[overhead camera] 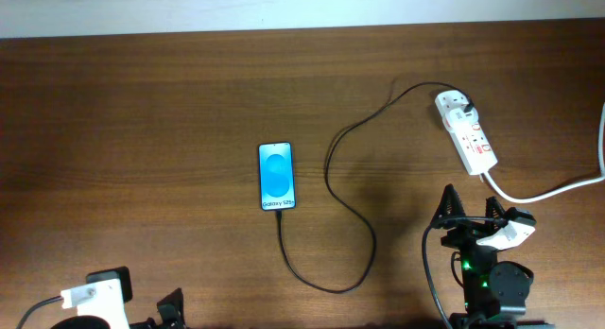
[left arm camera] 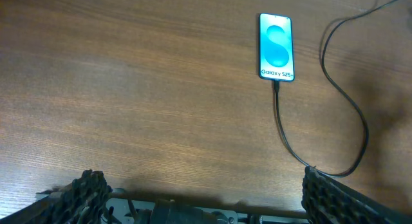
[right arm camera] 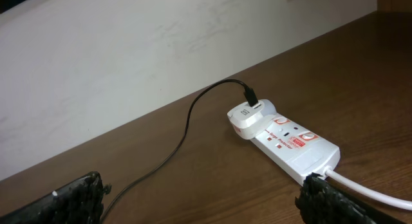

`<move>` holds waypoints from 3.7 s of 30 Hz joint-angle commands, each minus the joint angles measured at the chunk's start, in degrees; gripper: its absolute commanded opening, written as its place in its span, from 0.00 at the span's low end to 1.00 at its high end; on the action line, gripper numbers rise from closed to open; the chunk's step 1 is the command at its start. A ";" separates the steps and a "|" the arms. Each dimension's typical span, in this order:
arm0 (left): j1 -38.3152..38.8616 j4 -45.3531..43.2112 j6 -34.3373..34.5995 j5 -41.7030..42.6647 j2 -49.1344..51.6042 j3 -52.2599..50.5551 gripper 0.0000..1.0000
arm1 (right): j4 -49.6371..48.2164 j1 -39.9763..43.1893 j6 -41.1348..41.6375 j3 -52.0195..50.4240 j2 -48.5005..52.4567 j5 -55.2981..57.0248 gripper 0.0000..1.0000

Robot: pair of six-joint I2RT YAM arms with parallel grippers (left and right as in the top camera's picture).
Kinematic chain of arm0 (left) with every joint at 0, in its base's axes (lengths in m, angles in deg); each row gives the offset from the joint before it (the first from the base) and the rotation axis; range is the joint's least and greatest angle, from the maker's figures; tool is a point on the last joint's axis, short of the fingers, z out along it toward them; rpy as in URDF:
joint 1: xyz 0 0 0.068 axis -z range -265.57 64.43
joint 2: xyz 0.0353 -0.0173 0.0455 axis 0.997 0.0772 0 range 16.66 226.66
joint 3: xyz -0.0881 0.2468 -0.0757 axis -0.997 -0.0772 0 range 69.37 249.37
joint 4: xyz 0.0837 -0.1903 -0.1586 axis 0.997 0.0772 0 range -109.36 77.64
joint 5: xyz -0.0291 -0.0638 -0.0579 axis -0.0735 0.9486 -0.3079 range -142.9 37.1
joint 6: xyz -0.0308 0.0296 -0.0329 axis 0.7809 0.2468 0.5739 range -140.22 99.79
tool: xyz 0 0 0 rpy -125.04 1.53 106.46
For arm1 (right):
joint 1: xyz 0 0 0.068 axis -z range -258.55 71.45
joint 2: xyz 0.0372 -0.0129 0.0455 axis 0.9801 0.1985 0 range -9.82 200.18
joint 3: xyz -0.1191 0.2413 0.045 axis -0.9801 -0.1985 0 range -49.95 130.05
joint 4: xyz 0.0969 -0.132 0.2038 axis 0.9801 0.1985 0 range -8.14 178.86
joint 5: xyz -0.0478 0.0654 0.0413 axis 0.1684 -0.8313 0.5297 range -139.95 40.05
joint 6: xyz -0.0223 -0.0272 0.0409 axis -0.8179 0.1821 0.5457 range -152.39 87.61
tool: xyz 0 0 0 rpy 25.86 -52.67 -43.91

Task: Plug charger to phone and switch on socket

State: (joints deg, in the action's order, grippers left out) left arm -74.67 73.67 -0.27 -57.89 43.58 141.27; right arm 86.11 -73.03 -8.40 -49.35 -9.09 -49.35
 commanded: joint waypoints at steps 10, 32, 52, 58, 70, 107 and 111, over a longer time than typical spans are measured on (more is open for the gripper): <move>-2.21 -11.21 -0.28 -3.72 -10.12 -2.78 0.99 | 0.42 -0.22 -0.20 -0.28 -0.42 -0.09 0.99; -3.04 -67.01 -13.84 -6.67 -26.64 -58.53 0.99 | 0.42 -0.22 -0.20 -0.28 -0.42 -0.11 0.99; -8.83 -88.52 -23.06 2.29 -26.69 -71.47 0.99 | 0.42 -0.22 -0.20 -0.28 -0.42 -0.11 0.98; -8.81 -88.50 -23.06 2.29 -26.62 -71.43 0.99 | 0.42 -0.22 -0.20 -0.28 -0.42 -0.09 0.98; -8.81 -88.50 -23.06 2.29 -26.62 -71.43 0.99 | 0.42 -0.22 -0.20 -0.28 -0.44 -0.09 0.98; -8.81 -88.50 -23.06 2.29 -26.62 -71.43 0.99 | 0.44 -0.26 -20.59 -0.28 -0.48 0.07 0.98; -8.83 -88.50 -23.06 2.29 -26.62 -71.43 0.99 | 0.44 -0.26 -20.59 -0.28 -0.48 0.07 0.98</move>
State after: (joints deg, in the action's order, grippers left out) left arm -83.13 -14.80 -22.41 -56.26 17.28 70.32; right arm 86.13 -73.03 -28.51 -49.35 -9.09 -49.35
